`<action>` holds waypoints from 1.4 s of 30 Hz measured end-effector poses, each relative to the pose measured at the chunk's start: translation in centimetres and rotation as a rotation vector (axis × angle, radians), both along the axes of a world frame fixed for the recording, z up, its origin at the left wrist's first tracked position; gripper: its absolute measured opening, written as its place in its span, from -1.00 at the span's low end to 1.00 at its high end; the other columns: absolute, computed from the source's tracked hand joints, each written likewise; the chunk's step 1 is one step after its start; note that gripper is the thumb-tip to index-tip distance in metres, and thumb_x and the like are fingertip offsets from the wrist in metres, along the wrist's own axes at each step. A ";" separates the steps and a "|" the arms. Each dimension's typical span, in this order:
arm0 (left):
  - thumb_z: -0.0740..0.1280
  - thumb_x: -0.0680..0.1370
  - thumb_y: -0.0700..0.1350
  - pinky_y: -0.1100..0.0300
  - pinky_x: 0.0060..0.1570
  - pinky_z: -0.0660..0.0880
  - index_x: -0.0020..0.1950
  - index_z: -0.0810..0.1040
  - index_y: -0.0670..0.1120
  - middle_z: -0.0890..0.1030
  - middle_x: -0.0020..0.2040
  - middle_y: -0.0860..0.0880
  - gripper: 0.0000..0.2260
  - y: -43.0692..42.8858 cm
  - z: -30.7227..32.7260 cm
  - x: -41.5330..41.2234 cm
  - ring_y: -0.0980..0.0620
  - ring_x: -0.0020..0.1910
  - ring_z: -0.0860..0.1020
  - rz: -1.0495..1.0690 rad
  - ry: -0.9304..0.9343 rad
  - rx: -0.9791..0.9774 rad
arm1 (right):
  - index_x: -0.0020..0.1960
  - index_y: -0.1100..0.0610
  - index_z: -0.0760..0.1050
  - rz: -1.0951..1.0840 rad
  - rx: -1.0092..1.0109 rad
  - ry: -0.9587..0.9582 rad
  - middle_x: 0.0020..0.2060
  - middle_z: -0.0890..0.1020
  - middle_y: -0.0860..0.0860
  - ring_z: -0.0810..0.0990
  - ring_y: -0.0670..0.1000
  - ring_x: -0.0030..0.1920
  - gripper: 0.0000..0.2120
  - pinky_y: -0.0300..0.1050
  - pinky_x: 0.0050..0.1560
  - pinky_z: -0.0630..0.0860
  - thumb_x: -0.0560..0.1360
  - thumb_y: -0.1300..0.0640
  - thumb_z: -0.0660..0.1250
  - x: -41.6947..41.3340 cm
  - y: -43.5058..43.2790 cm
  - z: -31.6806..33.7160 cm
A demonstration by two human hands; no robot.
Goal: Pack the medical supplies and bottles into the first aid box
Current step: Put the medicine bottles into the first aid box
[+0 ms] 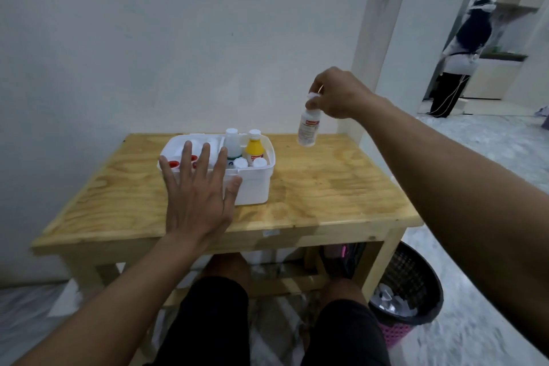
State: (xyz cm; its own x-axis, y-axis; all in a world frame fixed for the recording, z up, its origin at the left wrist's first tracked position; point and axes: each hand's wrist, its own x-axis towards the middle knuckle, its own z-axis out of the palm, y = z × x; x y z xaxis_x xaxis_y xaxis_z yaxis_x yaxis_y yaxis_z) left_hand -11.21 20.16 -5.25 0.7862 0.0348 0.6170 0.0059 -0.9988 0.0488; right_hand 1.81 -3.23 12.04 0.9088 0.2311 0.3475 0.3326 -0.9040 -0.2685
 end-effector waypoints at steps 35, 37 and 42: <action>-0.07 0.66 0.19 -0.31 0.49 -0.23 0.59 0.26 0.00 0.29 0.57 -0.13 -0.45 0.3 -0.5 0.0 -0.21 0.59 0.09 0.026 -0.005 -0.011 | 0.04 0.24 0.67 0.191 -0.204 0.268 -0.22 0.74 0.11 0.74 0.05 -0.22 -0.81 -0.02 -0.04 0.68 0.50 0.26 0.33 -3.7 11.8 -4.5; -0.09 0.66 0.19 -0.31 0.49 -0.22 0.60 0.25 0.01 0.29 0.57 -0.13 -0.44 0.2 -0.5 -0.1 -0.21 0.60 0.08 0.026 0.004 -0.015 | 0.05 0.24 0.67 0.196 -0.188 0.279 -0.21 0.73 0.12 0.74 0.05 -0.22 -0.81 -0.03 -0.05 0.68 0.51 0.26 0.32 -3.7 11.8 -4.6; -0.09 0.65 0.20 -0.40 0.46 -0.13 0.59 0.27 0.01 0.31 0.56 -0.14 -0.44 0.3 0.0 -0.4 -0.24 0.59 0.09 0.015 -0.001 -0.047 | 0.09 0.22 0.65 0.205 -0.125 0.325 -0.15 0.72 0.12 0.74 0.08 -0.19 -0.81 -0.02 -0.06 0.69 0.50 0.20 0.40 -3.8 11.8 -3.9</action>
State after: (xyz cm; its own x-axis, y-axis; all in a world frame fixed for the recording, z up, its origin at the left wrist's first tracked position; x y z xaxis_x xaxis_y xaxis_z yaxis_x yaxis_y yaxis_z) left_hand -11.57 20.47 -5.27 0.7851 0.0755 0.6148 0.0204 -0.9952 0.0961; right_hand -2.00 8.56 8.10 0.8973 0.4413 0.0072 0.4253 -0.8603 -0.2812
